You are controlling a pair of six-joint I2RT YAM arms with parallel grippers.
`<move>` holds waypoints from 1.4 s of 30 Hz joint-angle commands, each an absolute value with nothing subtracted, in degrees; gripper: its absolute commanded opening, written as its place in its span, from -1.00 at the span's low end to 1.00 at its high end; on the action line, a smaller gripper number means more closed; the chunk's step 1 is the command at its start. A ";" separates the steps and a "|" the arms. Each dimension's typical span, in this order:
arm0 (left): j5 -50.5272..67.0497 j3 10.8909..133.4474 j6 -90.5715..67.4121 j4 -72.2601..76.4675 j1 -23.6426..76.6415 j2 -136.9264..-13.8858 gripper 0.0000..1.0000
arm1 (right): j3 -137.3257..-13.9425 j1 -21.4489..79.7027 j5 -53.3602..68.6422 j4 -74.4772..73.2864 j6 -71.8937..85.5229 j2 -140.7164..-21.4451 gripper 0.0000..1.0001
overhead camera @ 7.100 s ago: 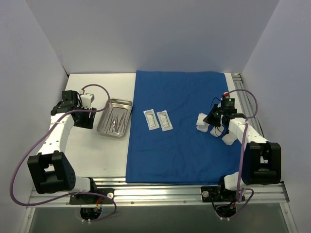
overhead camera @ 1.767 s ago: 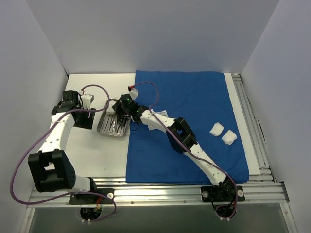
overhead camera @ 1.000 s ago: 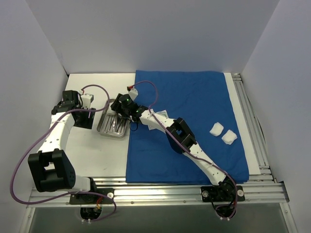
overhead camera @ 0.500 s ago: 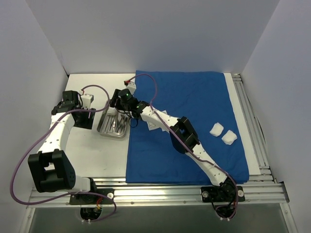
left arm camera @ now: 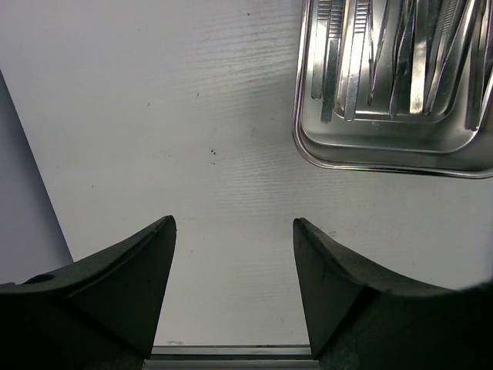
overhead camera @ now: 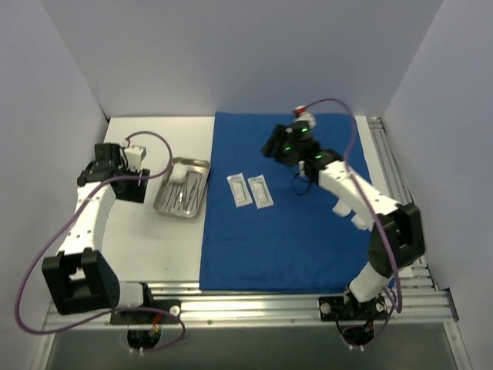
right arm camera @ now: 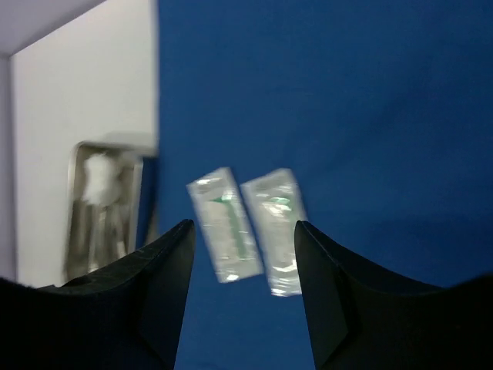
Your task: Prepare the surgical pack
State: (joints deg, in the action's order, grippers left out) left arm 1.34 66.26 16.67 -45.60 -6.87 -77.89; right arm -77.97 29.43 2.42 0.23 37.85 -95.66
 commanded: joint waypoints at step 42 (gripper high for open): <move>25.58 69.61 25.05 -54.41 -4.75 -79.63 0.43 | -42.19 -12.74 8.00 -0.53 27.42 -88.24 -0.18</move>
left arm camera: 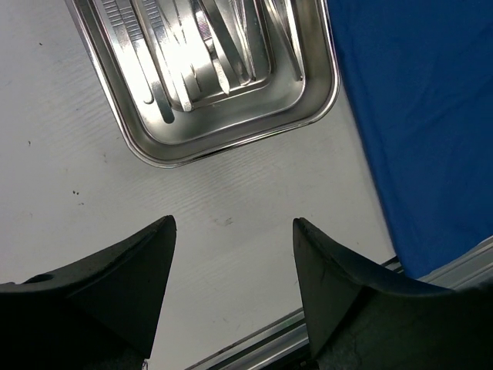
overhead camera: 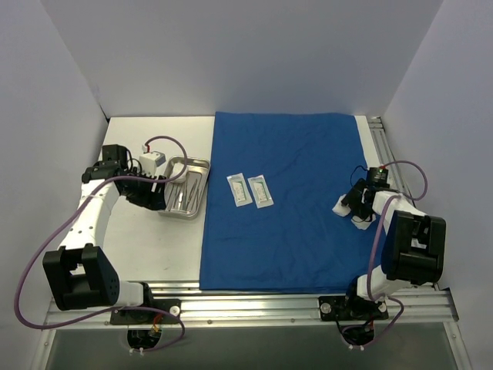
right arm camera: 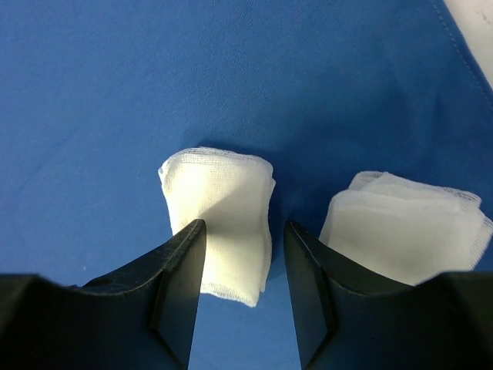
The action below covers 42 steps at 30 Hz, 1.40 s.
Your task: Prepare the surgical pack
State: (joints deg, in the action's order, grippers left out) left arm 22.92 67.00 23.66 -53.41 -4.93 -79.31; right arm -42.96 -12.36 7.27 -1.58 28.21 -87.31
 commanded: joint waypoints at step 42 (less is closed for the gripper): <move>21.18 68.38 22.76 -51.50 -4.75 -79.10 0.43 | -41.84 -20.65 5.88 -12.66 24.34 -74.09 -1.00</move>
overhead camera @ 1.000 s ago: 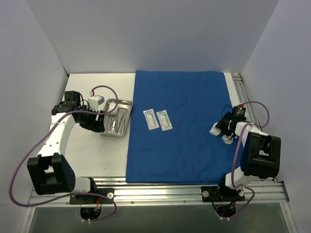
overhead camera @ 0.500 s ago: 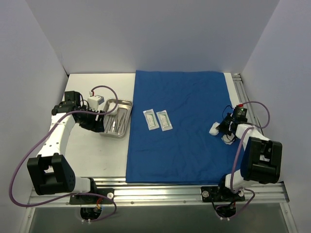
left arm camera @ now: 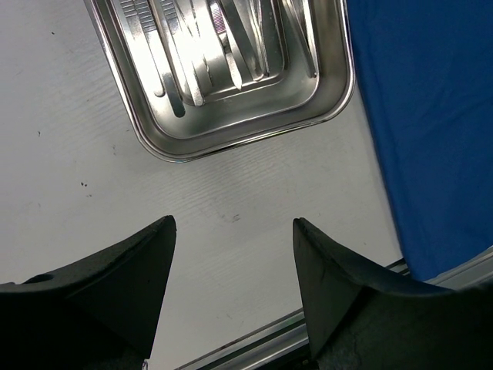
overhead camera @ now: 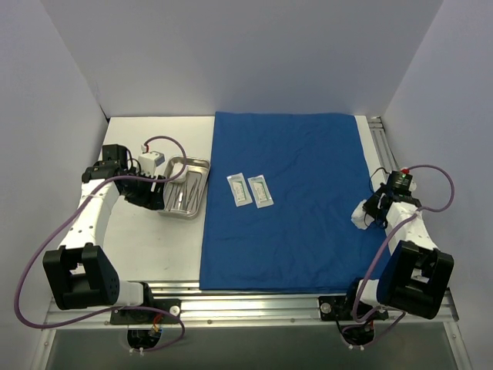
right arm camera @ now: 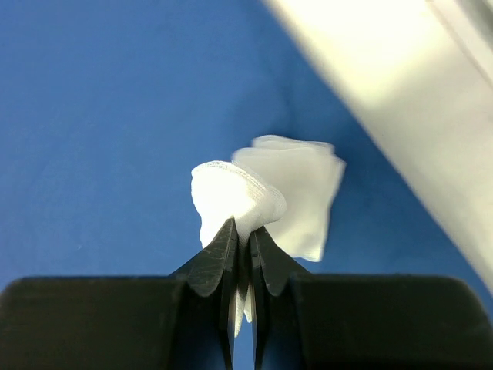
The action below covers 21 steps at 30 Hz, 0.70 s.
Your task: Prepare the surgical pack
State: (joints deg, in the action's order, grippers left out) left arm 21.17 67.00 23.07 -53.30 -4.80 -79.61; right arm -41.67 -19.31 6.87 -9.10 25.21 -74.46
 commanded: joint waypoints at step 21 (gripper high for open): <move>20.21 67.76 22.68 -50.89 -4.75 -79.10 0.43 | -41.31 -25.14 7.47 -6.94 21.71 -82.17 -0.57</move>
State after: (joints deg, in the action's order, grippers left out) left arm 19.90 67.00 22.90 -52.71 -4.80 -79.61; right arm -40.62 -24.80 9.23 -6.39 22.81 -80.93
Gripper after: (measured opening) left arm 0.713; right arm 0.166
